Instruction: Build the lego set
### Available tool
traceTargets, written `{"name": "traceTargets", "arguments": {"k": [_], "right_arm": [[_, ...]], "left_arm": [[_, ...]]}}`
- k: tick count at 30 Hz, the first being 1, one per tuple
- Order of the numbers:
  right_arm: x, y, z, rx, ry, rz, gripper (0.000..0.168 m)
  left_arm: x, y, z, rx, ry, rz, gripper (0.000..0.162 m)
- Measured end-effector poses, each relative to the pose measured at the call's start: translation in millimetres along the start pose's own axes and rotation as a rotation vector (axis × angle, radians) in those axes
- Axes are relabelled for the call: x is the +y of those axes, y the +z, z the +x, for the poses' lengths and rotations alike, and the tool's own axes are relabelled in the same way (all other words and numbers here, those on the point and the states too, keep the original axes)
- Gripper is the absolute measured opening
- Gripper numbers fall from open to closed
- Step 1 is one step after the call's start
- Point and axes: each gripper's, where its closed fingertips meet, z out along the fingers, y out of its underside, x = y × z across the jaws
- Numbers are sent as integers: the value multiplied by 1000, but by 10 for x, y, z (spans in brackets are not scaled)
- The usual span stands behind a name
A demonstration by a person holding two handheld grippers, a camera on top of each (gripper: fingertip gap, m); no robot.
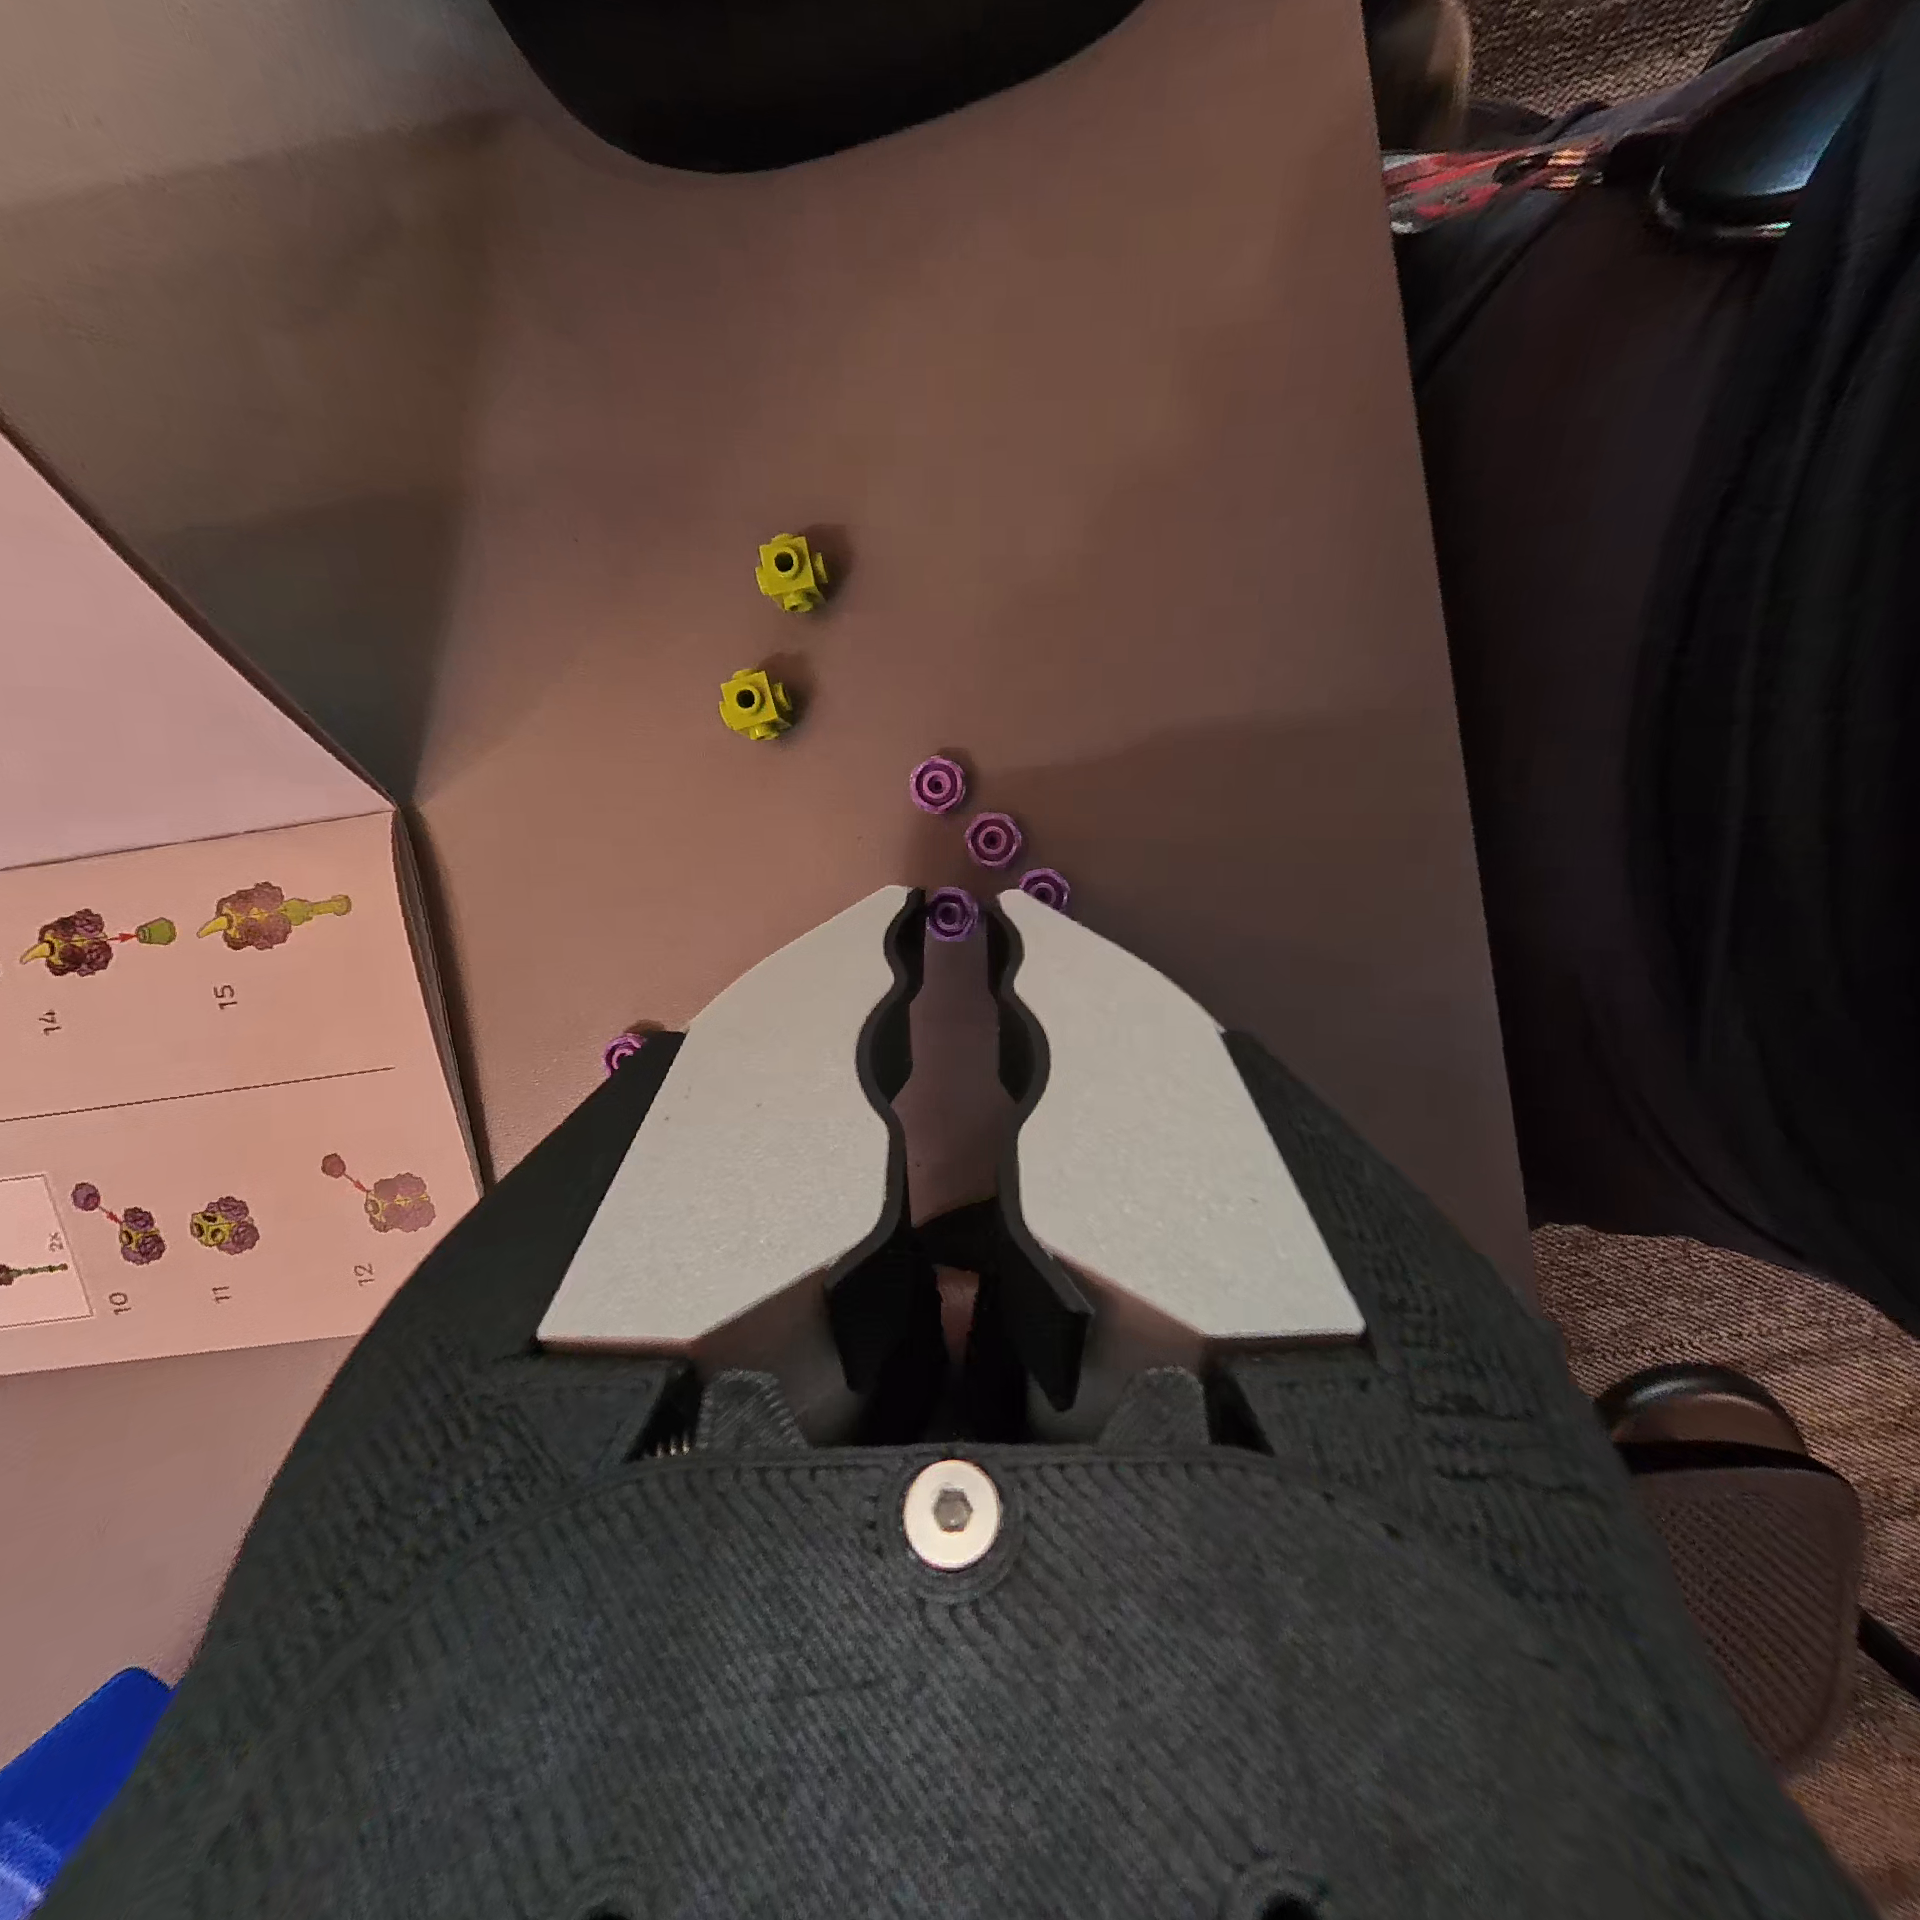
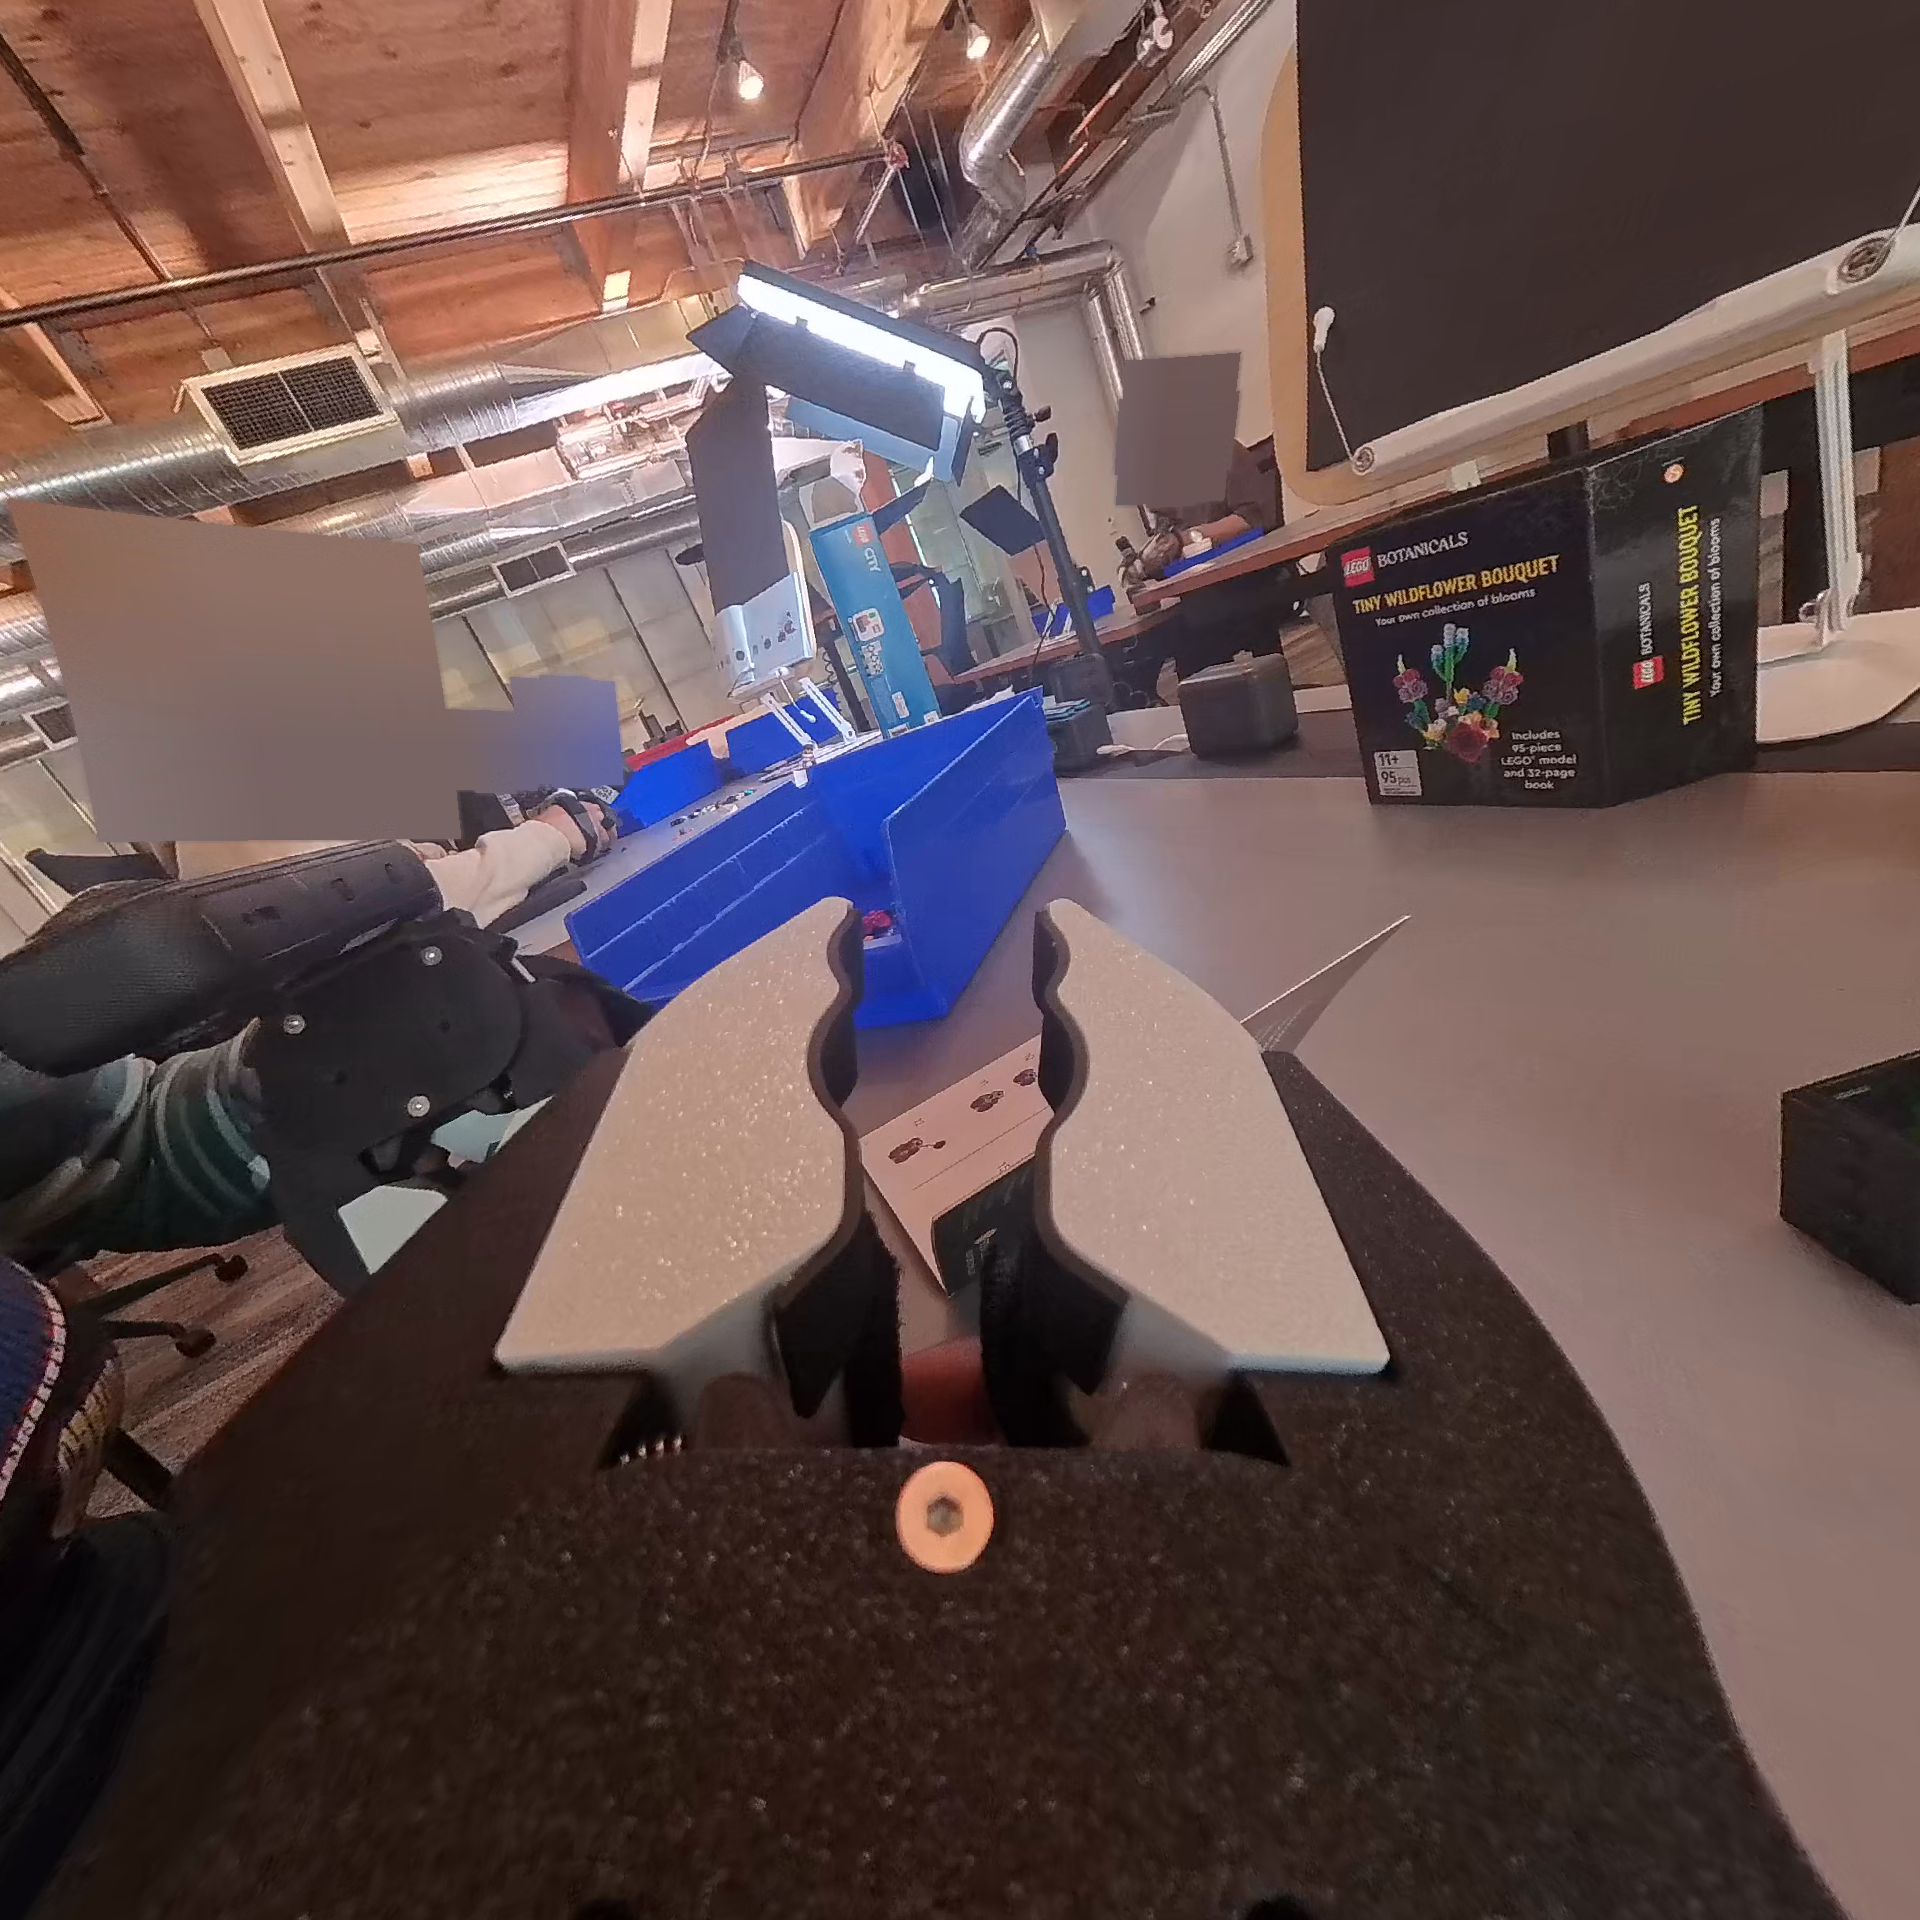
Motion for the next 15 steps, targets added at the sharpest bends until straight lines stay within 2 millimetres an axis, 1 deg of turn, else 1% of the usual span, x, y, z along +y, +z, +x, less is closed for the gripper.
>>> {"name": "traceTargets", "arguments": {"k": [6, 9, 10, 12, 15], "right_arm": [[1, 0, -1, 0, -1, -1, 31], [0, -1, 4, 0, 3, 0, 31], [-1, -2, 5, 0, 5, 1, 31], [-2, -4, 9, 0, 10, 3, 31], [-5, -4, 5, 0, 6, 4, 32]], "left_arm": [[-8, -25, -8, -6, -13, 22, 15], [-23, -112, -62, -27, -28, 52, 16], [-52, -174, -96, -39, -38, 82, 16], [-185, -352, -227, -92, -92, 203, 18], [-396, -681, -535, -224, -232, 453, 22]]}}
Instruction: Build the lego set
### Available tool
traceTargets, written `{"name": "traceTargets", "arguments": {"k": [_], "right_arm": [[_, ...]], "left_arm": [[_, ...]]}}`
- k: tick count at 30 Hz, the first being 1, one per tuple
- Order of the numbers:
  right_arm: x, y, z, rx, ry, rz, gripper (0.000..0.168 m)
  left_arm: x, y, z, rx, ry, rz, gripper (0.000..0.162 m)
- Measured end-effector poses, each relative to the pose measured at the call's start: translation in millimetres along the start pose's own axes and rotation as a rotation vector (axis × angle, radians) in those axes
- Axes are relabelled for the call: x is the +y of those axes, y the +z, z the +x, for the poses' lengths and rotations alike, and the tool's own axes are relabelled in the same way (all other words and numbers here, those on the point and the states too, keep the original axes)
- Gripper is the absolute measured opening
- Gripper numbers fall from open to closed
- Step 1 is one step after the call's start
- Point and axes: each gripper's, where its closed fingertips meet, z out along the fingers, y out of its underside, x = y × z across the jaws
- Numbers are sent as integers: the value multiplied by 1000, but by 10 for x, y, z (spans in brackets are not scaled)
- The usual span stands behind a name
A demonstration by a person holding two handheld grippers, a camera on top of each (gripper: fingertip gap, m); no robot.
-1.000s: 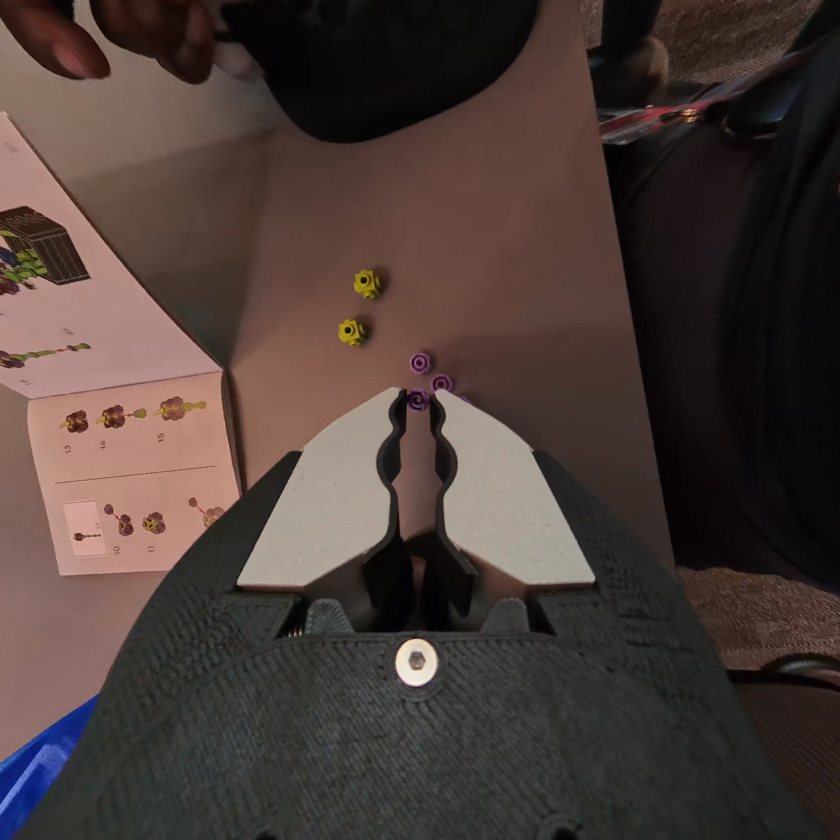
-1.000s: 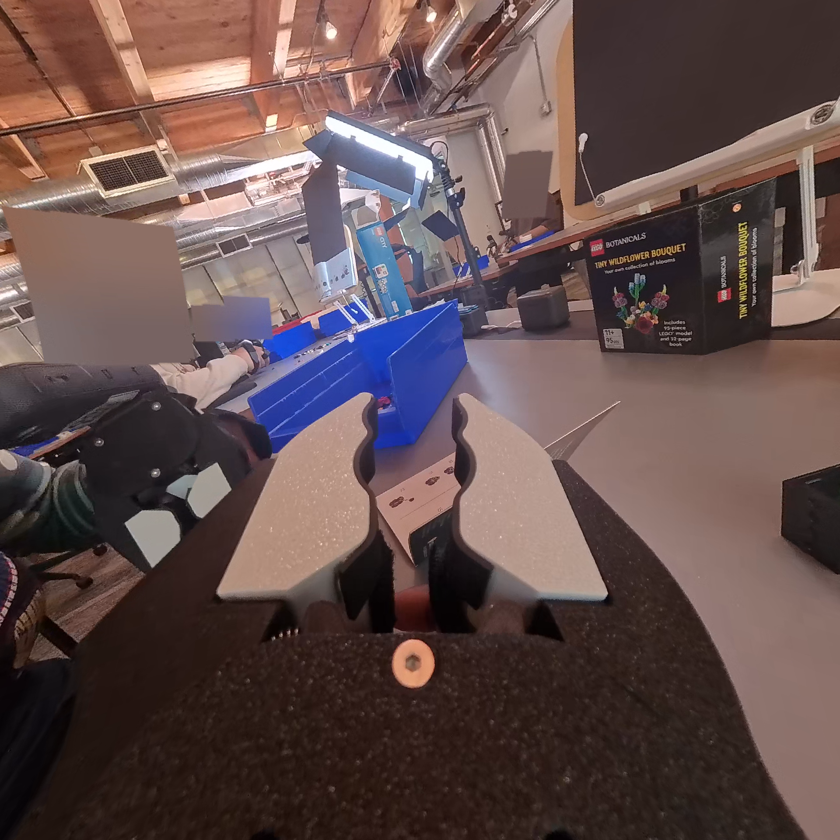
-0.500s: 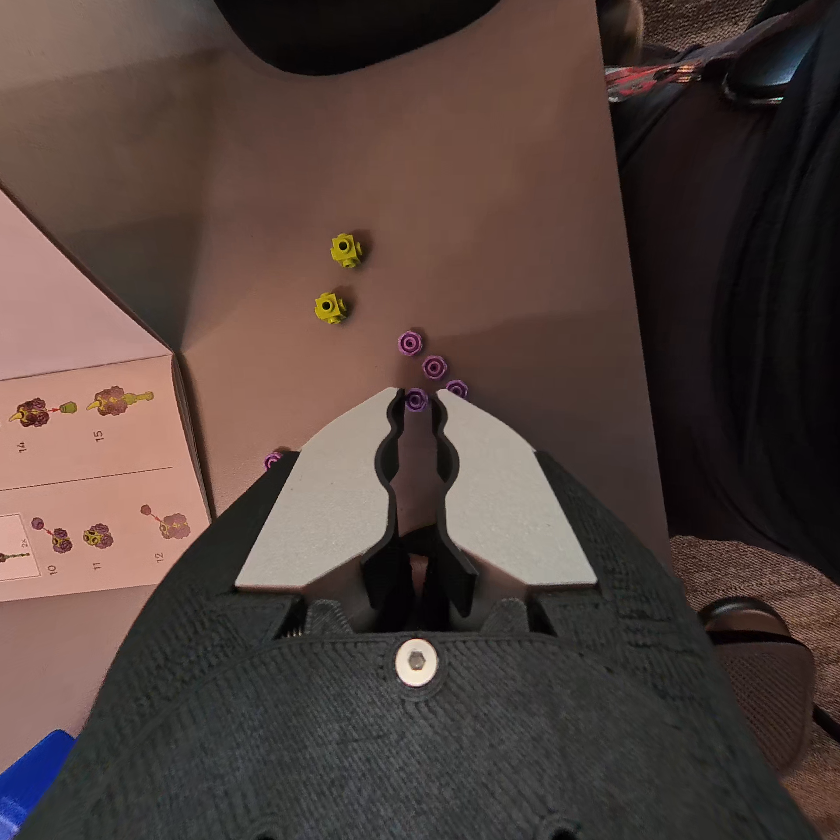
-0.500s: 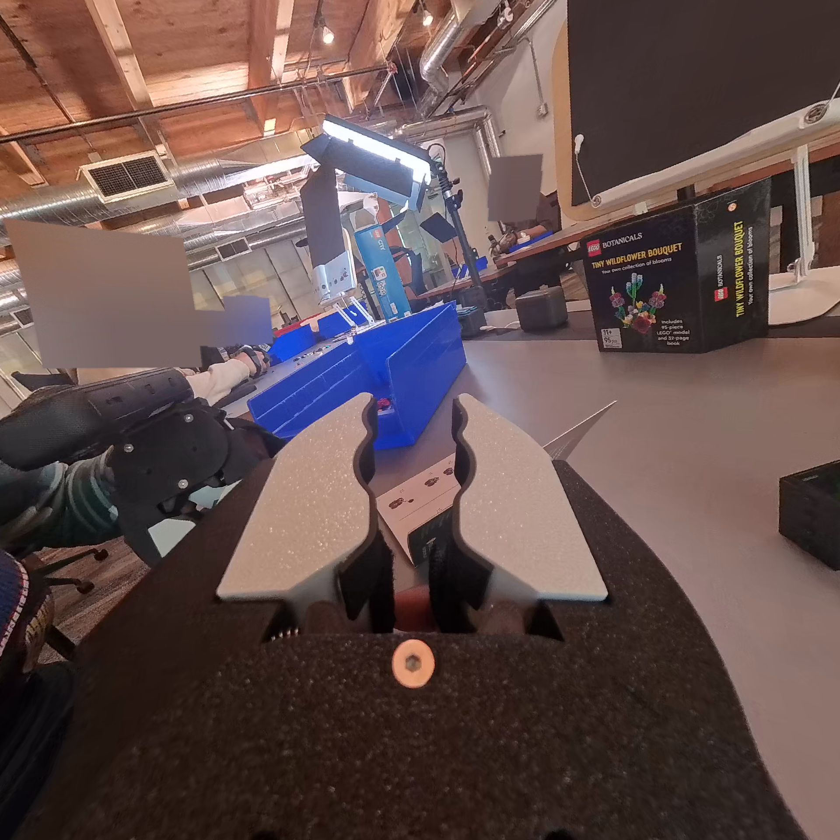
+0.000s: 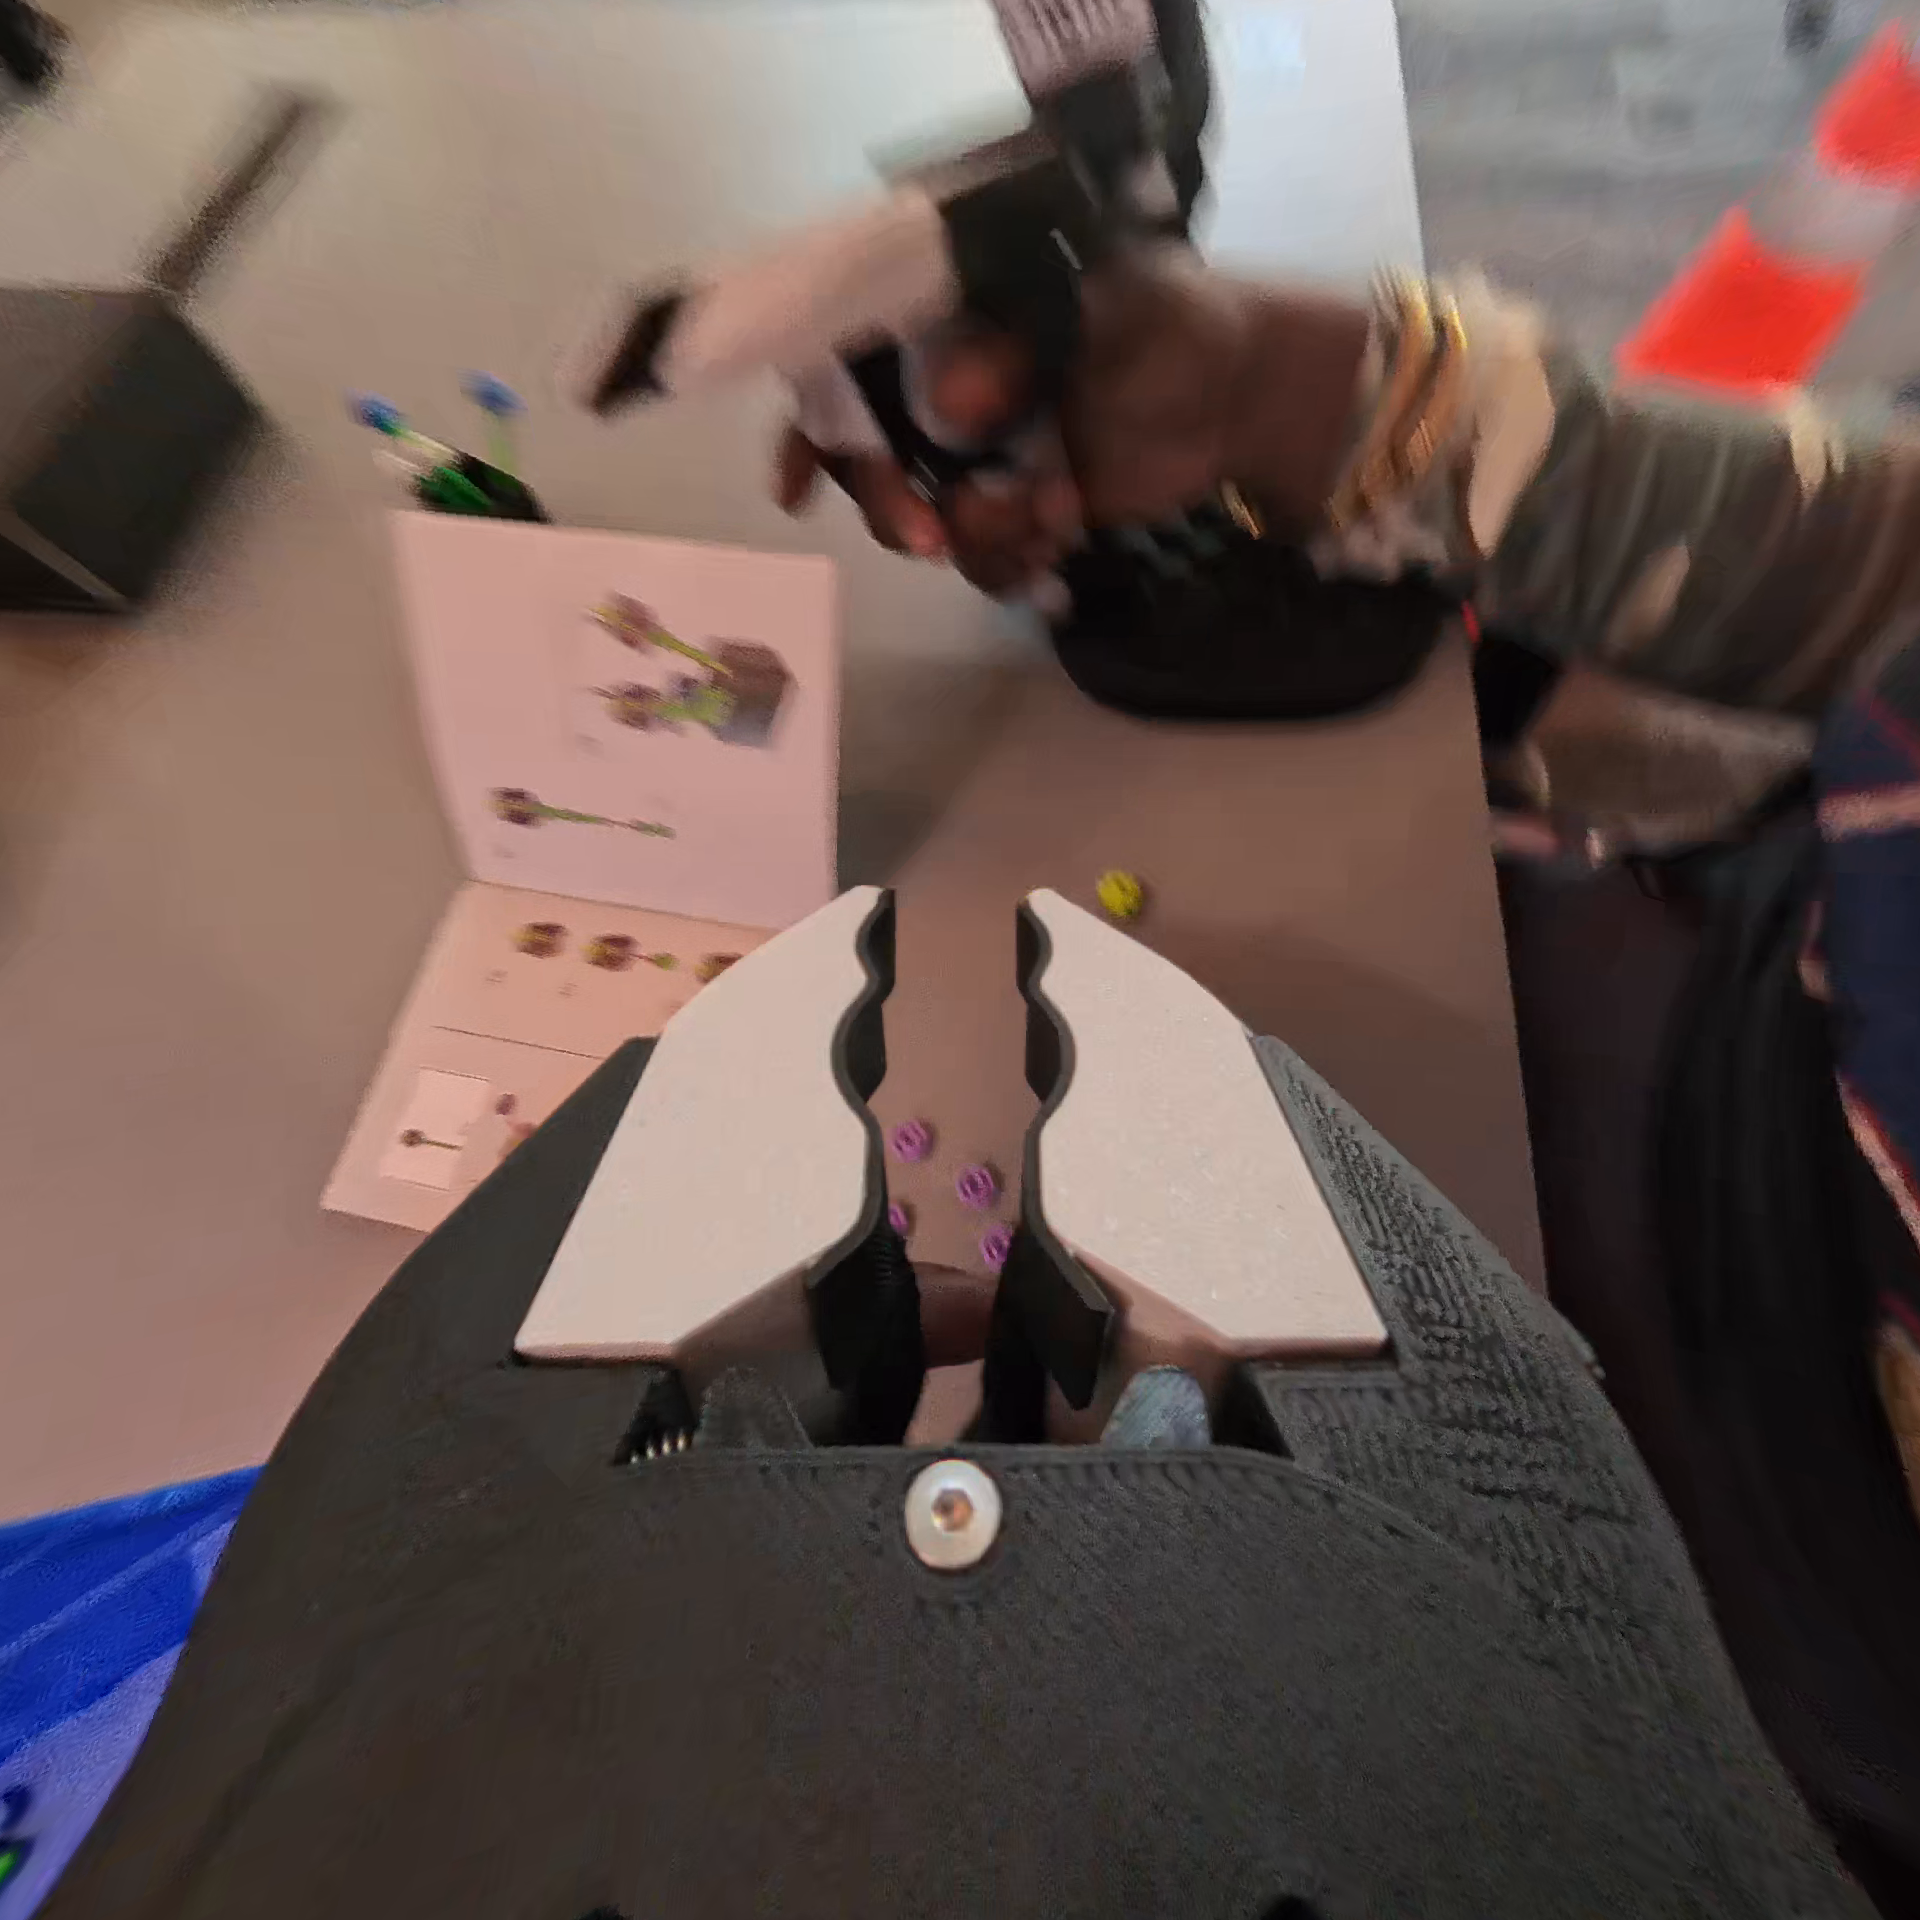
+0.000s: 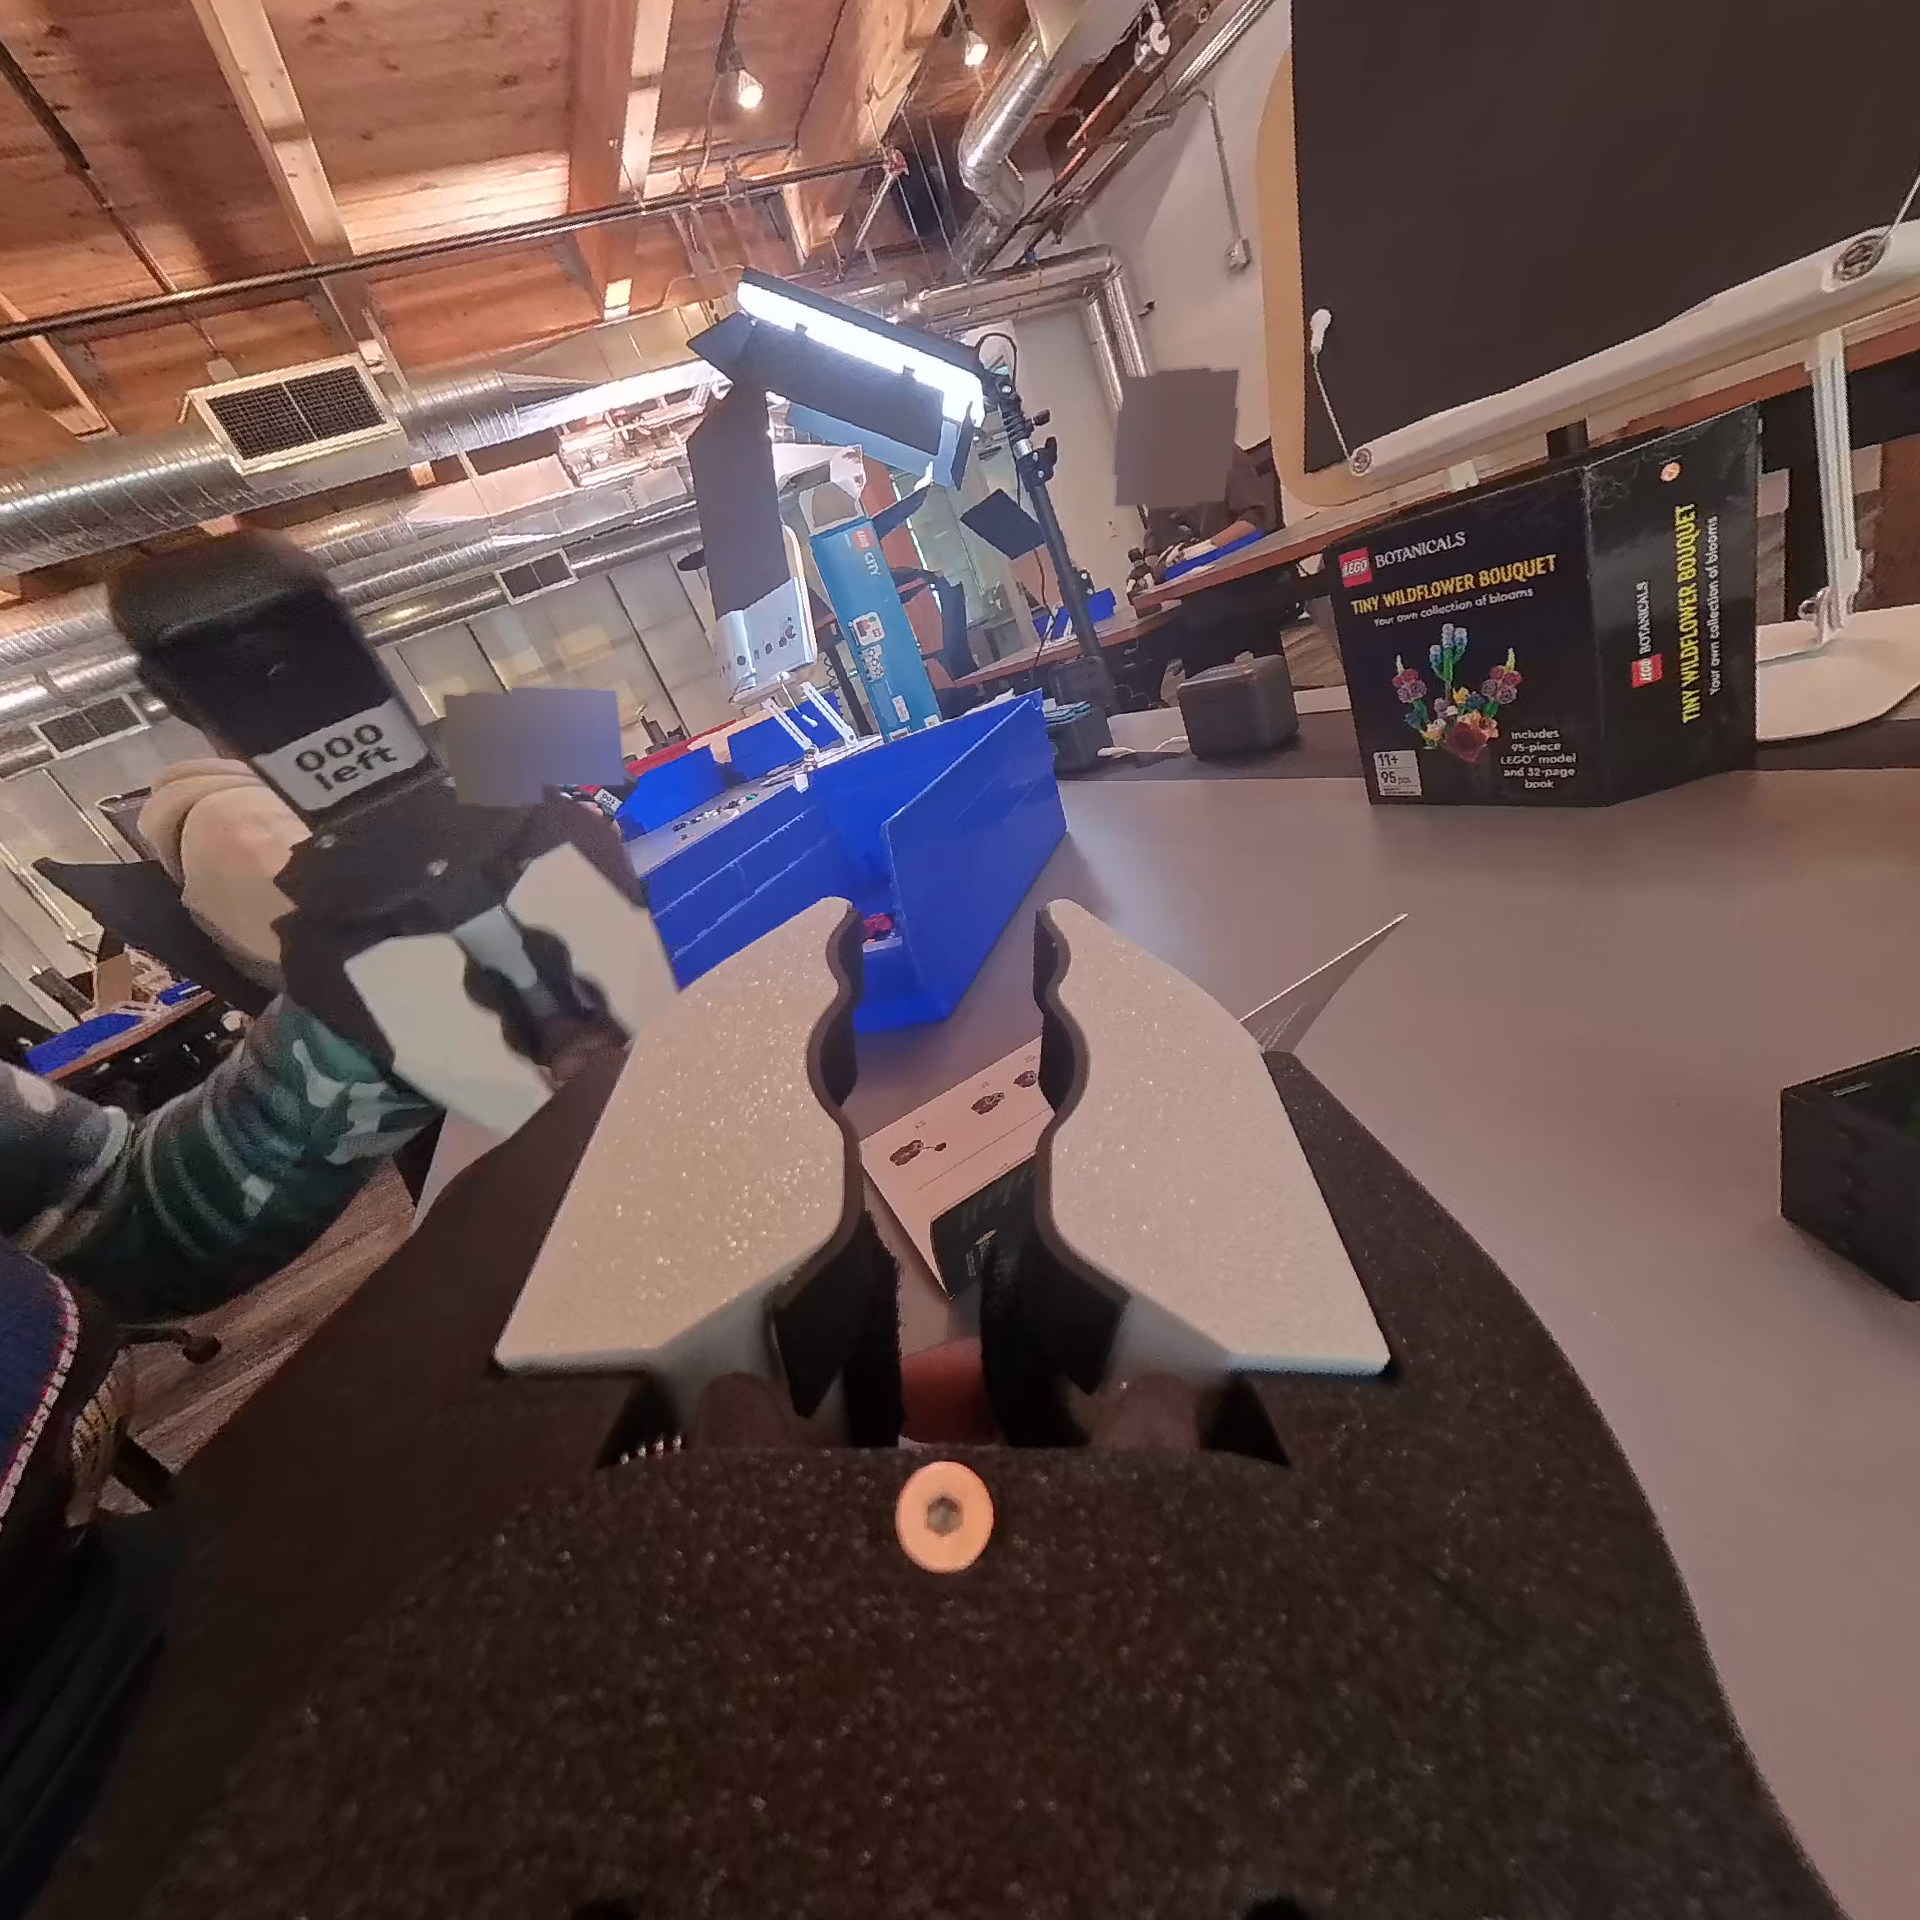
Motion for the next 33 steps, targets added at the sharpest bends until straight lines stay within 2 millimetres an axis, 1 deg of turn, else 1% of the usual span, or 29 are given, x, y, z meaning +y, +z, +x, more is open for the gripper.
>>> {"name": "traceTargets", "arguments": {"k": [1, 3, 6, 8, 10, 13, 14, 16, 17, 20, 24, 28, 33], "right_arm": [[1, 0, -1, 0, -1, 0, 31], [4, 1, 4, 1, 3, -1, 32], [11, 6, 8, -1, 13, -4, 31], [18, 14, -4, -6, 10, -9, 31], [23, 20, -28, -10, -5, -13, 32], [35, 30, -47, -13, -22, -22, 33], [37, 31, -46, -15, -19, -23, 33], [23, 24, -34, -15, -5, -13, 34], [10, 17, -32, -19, 3, -4, 35], [-13, 6, -62, -47, 10, 11, 37], [49, 41, -201, -121, -40, -32, 42], [141, 89, -308, -186, -82, -86, 39], [180, 109, -336, -218, -83, -99, 40]], "left_arm": [[-91, -45, -100, -52, -44, 80, 24], [-201, -140, -237, -135, -114, 221, 27], [-264, -269, -334, -202, -197, 386, 31], [-247, -319, -388, -221, -231, 447, 33], [-181, -346, -472, -255, -238, 474, 37], [-82, -341, -568, -289, -258, 518, 39], [-62, -322, -553, -263, -286, 530, 40], [-71, -294, -436, -149, -333, 544, 39], [-82, -305, -406, -123, -340, 559, 39], [-52, -349, -425, -144, -334, 581, 39], [-56, -363, -390, -111, -337, 599, 39], [-29, -258, -327, -109, -289, 532, 39], [16, -124, -261, -101, -238, 439, 39]]}}
